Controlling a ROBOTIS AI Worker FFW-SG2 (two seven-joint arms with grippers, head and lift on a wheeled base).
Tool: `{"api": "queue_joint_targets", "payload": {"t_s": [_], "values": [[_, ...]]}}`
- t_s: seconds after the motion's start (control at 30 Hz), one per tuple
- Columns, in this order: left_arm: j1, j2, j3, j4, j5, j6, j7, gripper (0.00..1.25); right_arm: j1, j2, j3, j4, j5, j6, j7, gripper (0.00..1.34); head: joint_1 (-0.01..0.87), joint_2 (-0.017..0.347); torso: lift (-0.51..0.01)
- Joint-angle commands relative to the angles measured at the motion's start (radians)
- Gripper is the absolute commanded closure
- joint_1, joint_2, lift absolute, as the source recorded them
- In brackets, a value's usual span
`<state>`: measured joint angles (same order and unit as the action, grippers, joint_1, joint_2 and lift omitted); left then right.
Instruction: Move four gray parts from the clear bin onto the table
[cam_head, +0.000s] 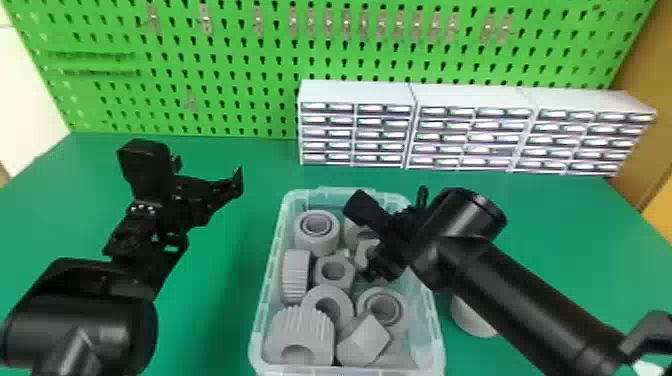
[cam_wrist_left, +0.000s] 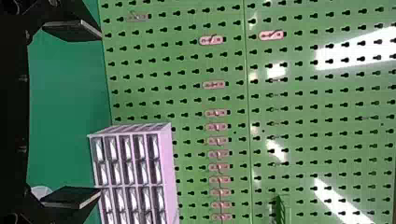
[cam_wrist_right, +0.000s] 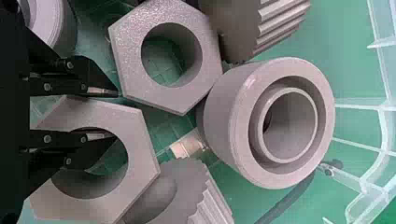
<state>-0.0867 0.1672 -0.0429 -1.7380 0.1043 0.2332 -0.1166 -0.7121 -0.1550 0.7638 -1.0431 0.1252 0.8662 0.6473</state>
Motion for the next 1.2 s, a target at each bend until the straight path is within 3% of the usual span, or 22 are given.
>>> {"api": "queue_joint_targets", "payload": {"t_s": [0.0, 0.67, 1.17], "values": [[0.002, 0.000, 0.001, -0.002, 0.000, 0.000, 0.000, 0.11, 0.006, 0.000, -0.026, -0.031, 0.004, 0.005, 0.002, 1.12, 0.678, 0.034, -0.050], [0.010, 0.000, 0.008, -0.008, 0.000, 0.000, 0.000, 0.11, 0.045, 0.022, -0.150, -0.308, 0.002, 0.128, 0.002, 1.12, 0.678, 0.034, -0.050], [0.021, 0.000, 0.015, -0.018, -0.005, 0.002, -0.002, 0.11, 0.097, 0.040, -0.127, -0.400, -0.024, 0.175, 0.002, 1.12, 0.678, 0.034, -0.050]]}}
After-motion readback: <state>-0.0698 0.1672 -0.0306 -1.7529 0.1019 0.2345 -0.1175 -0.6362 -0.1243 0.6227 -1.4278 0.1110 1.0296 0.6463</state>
